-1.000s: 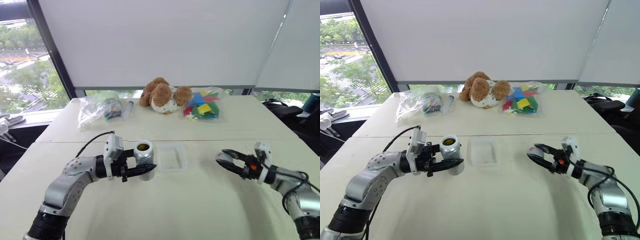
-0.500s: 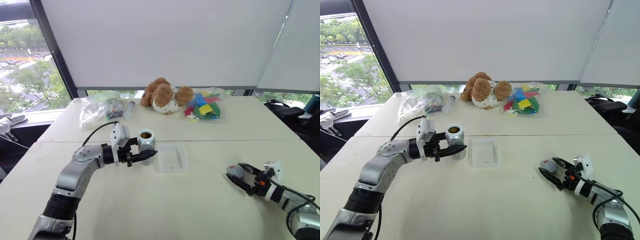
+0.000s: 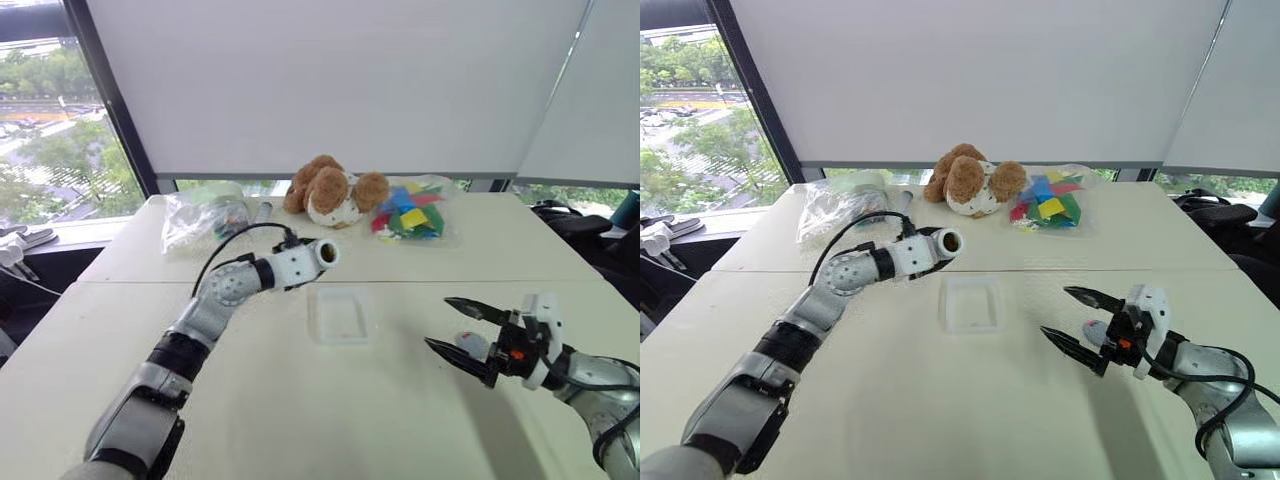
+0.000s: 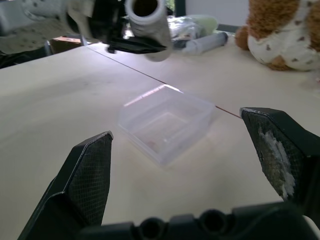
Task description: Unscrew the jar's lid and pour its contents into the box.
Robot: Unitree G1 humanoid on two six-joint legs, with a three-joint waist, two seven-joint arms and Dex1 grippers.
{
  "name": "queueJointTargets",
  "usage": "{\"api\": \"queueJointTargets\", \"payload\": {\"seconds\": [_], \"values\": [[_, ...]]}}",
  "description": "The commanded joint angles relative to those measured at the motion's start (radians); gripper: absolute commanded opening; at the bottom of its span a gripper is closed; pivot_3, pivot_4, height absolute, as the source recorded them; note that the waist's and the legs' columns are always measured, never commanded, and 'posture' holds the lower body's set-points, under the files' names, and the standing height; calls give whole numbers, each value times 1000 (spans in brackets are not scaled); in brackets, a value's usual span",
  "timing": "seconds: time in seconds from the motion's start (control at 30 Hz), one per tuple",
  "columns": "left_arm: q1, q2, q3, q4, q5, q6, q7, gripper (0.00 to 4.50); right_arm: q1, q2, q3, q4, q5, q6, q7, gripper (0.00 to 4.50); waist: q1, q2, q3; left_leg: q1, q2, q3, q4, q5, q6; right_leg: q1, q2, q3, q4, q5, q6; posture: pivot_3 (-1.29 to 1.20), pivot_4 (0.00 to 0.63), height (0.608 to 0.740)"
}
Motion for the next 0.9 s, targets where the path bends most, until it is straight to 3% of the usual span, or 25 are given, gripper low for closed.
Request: {"api": "queueJointTargets", "payload": {"seconds": [0.03,0.23,0.37,0.43,0.57,0.9], "values": [[-73,24,-81,104,252,-154,316,2217,5,8,-6,-50,21,15,-19,4450,1,0,0,0,0,0,0,0,0,0,0,0,0,0,0,0,150,740],[-174,66,-314,182,707,-134,850,2217,22,18,-3,-59,16,16,-33,4450,2,-3,2,-1,-2,0,0,0,0,0,-1,-1,0,1,3,0,150,740],[-233,47,-495,254,988,60,1154,2217,24,31,9,-74,15,21,-51,4450,1,-3,2,-1,-2,0,0,0,0,0,-1,-1,1,0,4,0,150,740],[-253,18,-556,321,1064,155,1229,2217,21,37,15,-83,15,27,-61,4450,-1,-3,2,-1,-2,0,0,0,0,0,-1,-1,1,-2,8,0,150,740],[-275,-34,-626,426,1162,382,1387,2217,10,44,25,-94,17,39,-73,4450,-1,-4,2,-1,-2,0,0,0,0,-1,-1,-1,2,-2,9,0,150,740],[-326,-90,-720,555,1175,435,1465,2217,-15,70,63,-102,24,60,-101,4450,0,-5,3,-2,-3,0,0,0,0,-1,-1,-2,2,-2,8,0,150,740]]}}
